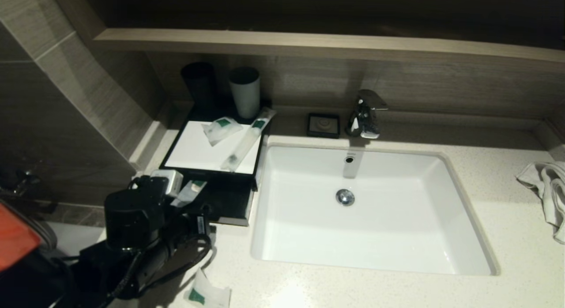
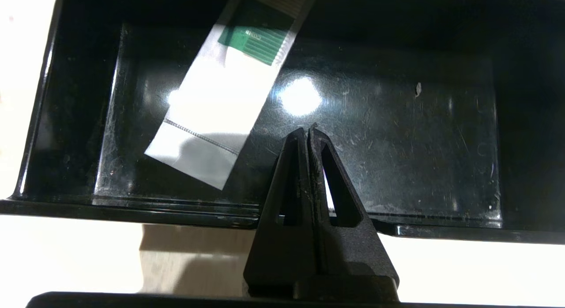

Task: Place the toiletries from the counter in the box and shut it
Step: Open the drawer

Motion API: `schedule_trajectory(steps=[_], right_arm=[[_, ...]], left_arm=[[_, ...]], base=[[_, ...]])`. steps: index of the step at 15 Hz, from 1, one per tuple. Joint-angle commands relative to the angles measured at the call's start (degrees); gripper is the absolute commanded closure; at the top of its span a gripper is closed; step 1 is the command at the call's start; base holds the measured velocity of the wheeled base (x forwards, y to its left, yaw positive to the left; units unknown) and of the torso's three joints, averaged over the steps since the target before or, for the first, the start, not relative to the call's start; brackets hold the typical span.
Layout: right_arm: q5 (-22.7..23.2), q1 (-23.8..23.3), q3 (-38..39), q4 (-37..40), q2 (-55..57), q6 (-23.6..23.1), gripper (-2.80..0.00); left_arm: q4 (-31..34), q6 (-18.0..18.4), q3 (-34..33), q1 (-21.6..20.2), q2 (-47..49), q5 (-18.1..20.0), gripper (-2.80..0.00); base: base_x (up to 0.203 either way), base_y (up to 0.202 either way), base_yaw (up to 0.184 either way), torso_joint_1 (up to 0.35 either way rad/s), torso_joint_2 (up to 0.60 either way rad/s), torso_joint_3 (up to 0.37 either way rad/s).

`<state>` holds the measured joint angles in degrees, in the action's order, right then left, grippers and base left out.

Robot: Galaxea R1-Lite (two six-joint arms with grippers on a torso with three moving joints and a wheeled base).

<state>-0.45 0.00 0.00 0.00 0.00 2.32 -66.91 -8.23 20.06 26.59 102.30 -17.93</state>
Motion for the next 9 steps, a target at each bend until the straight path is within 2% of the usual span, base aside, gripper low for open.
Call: schedule_trajectory(steps=[1,5,9], right_arm=[[0.01,0.00,0.00,0.00,0.09,0.06,0.00],[0.01,0.00,0.00,0.00,0.09,0.06,0.00],[0.01,0.00,0.00,0.00,0.09,0.01,0.00]], left_arm=[[-0.50,-0.04,-1.25,0.22,-1.56,-0.17,0.00],[-0.50,-0.18,-4.43,0.51,-3.56,-0.09,0.00],[-0.50,-0.39,-7.95,2.99,-5.25,-0.17,0.00]], base=[[0.000,0.000,0.000,0.000,0.00,0.000],[0.000,0.000,0.000,0.000,0.00,0.000],[0.000,0.000,0.000,0.000,0.00,0.000]])
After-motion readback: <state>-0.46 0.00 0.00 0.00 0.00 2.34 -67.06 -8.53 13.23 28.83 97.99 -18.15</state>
